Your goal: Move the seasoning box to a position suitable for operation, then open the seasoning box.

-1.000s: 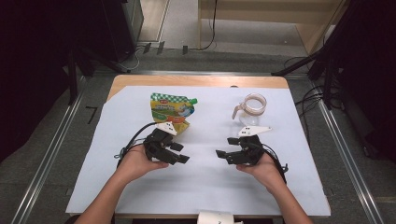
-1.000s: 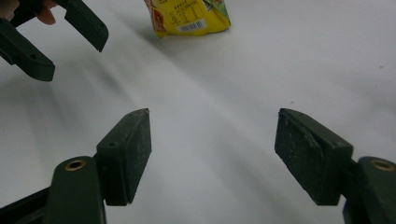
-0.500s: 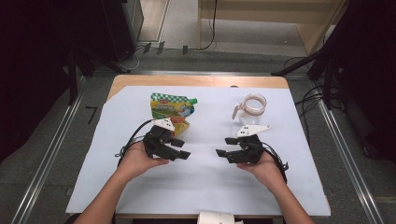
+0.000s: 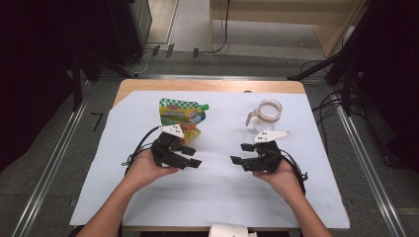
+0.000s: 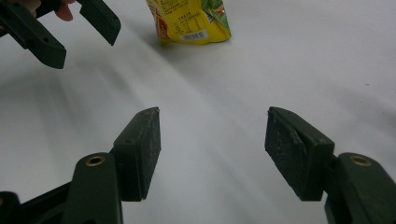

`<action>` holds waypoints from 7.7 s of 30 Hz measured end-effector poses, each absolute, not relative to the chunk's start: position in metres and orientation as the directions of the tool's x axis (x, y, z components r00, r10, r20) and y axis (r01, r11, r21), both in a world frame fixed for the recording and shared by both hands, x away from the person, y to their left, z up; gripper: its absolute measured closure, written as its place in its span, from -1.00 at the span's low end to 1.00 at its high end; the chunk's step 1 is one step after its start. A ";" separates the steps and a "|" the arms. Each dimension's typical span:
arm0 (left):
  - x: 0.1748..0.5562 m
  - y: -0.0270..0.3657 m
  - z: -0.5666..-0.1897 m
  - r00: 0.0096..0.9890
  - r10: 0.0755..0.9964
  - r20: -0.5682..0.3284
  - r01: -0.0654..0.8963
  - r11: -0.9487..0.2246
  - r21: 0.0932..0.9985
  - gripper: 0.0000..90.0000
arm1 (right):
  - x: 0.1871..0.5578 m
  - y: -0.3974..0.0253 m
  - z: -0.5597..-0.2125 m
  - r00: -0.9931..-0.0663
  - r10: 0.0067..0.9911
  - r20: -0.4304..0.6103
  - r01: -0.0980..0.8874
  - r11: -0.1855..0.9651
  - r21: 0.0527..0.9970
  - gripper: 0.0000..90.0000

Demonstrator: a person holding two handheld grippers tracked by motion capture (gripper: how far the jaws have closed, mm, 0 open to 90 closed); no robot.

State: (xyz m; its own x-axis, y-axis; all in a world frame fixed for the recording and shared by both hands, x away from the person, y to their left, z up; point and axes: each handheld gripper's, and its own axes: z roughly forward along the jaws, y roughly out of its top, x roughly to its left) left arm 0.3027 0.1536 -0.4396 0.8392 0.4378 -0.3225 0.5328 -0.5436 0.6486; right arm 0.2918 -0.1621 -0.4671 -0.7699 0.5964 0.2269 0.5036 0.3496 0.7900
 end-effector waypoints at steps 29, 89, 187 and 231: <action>0.300 0.154 -0.435 0.846 0.438 -0.304 0.516 -0.529 0.673 -0.11 | 0.313 -0.209 -0.466 -0.662 0.727 0.181 0.528 0.280 0.802 -0.17; 0.295 0.157 -0.439 0.840 0.457 -0.293 0.519 -0.522 0.677 -0.12 | 0.393 -0.213 -0.508 -0.328 0.940 0.091 0.495 0.090 0.864 -0.73; 0.292 0.137 -0.442 0.854 0.416 -0.313 0.512 -0.560 0.652 0.91 | 0.245 -0.157 -0.459 -0.787 0.600 0.143 0.441 0.386 0.810 0.93; 0.272 0.102 -0.443 0.883 0.318 -0.346 0.470 -0.585 0.661 1.00 | 0.265 -0.159 -0.471 -0.693 0.695 0.192 0.532 0.314 0.787 1.00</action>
State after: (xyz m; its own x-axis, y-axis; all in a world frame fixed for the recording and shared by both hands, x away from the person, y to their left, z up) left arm 0.2724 0.1019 -0.4434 0.8826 0.3180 -0.3463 0.4701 -0.5846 0.6613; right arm 0.2653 -0.1588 -0.4709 -0.6932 0.6948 0.1917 0.5319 0.3136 0.7866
